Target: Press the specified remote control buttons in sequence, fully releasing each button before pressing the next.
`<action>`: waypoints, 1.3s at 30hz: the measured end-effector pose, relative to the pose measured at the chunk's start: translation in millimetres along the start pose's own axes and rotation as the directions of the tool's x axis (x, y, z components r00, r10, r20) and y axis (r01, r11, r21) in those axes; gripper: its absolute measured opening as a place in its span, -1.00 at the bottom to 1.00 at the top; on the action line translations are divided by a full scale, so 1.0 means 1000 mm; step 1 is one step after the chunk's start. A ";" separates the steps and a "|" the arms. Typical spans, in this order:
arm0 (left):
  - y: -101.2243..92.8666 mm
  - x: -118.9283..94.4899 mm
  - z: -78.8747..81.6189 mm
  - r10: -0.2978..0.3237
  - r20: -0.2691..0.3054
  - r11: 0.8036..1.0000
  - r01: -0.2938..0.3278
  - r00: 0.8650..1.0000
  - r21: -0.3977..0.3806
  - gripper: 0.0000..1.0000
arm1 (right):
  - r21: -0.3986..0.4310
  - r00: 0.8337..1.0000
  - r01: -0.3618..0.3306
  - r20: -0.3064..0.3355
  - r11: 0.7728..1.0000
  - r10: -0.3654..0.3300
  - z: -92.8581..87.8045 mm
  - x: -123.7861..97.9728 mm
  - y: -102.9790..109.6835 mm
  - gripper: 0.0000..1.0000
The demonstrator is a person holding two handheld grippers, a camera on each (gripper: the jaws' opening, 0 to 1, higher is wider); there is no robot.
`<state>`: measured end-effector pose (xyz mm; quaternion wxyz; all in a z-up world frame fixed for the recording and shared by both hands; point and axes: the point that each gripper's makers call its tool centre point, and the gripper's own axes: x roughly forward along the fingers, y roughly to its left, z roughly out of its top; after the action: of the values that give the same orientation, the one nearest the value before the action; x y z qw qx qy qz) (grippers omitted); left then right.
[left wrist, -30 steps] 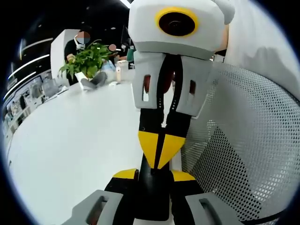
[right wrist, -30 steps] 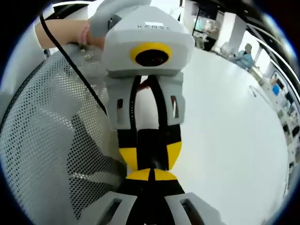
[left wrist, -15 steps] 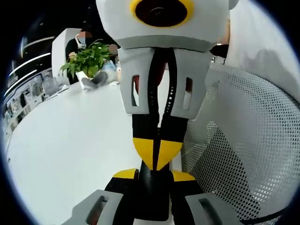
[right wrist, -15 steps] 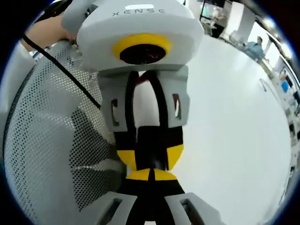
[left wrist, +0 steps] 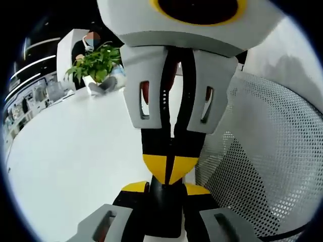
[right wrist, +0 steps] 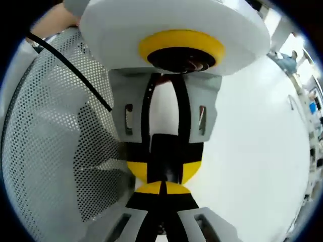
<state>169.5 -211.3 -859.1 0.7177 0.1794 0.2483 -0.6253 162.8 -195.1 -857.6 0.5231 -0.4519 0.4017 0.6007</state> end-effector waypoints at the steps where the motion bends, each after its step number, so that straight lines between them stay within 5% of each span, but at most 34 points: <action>1: 0.000 0.000 0.000 0.000 0.000 1.000 0.000 1.000 0.000 -0.50 | 0.004 1.000 0.001 0.006 1.000 -0.001 0.000 0.000 0.000 -1.00; 5: 0.000 0.000 0.000 0.001 0.000 1.000 -0.001 1.000 0.002 -0.50 | 0.111 0.992 -0.007 0.128 0.994 -0.007 0.001 -0.002 0.000 -1.00; 8: 0.000 0.000 0.000 0.001 0.002 1.000 -0.001 1.000 0.000 -0.50 | 0.245 0.963 -0.048 0.270 0.968 -0.020 0.000 -0.005 -0.002 -1.00; 12: 0.001 0.000 0.000 0.000 0.004 1.000 0.000 1.000 -0.002 -0.49 | 0.288 0.932 -0.019 0.352 0.957 -0.088 -0.001 -0.007 -0.002 -1.00; 21: 0.001 0.000 0.000 0.001 0.007 1.000 -0.001 1.000 -0.006 -0.49 | 0.236 0.917 0.053 0.373 0.970 -0.141 0.008 -0.007 -0.002 -1.00; 31: 0.000 0.000 0.001 0.001 0.007 1.000 -0.001 1.000 -0.005 -0.49 | 0.102 0.951 0.092 0.285 0.991 -0.118 0.009 -0.002 -0.001 -1.00; 39: 0.000 0.000 0.000 -0.001 0.005 1.000 0.001 1.000 -0.003 -0.50 | 0.072 0.979 0.029 0.200 0.997 -0.043 0.009 -0.001 -0.004 -1.00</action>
<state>169.6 -211.6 -858.8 0.7183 0.1766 0.2473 -0.6259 165.2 -186.2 -854.6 0.5869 -0.3778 0.3588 0.6197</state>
